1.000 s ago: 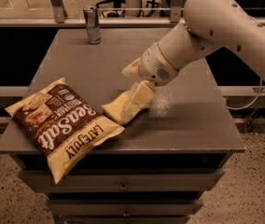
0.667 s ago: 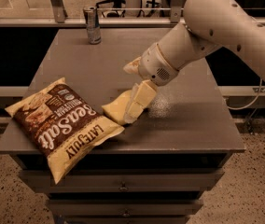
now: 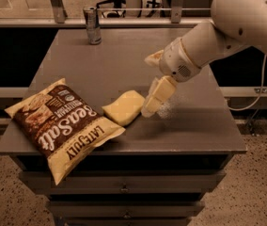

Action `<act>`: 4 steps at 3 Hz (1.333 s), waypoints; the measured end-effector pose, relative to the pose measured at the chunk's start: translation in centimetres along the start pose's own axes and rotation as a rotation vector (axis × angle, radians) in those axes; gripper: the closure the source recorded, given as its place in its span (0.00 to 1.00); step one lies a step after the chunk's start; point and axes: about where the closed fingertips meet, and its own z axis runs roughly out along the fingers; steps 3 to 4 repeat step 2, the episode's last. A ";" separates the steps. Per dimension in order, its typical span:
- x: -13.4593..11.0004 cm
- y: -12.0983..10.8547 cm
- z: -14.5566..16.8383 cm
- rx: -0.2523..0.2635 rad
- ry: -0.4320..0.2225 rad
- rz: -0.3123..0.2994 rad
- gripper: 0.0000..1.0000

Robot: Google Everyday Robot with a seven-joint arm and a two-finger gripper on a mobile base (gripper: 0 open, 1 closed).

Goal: Move sponge near brown chip bag

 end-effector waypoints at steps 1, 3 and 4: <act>2.4 -2.4 -4.4 0.127 -0.028 0.001 0.00; 5.0 -4.5 -9.1 0.257 -0.068 0.037 0.00; 5.0 -4.5 -9.1 0.257 -0.068 0.037 0.00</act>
Offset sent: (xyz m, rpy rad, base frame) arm 0.0442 -0.1831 0.0611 0.1109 -0.2710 -0.3605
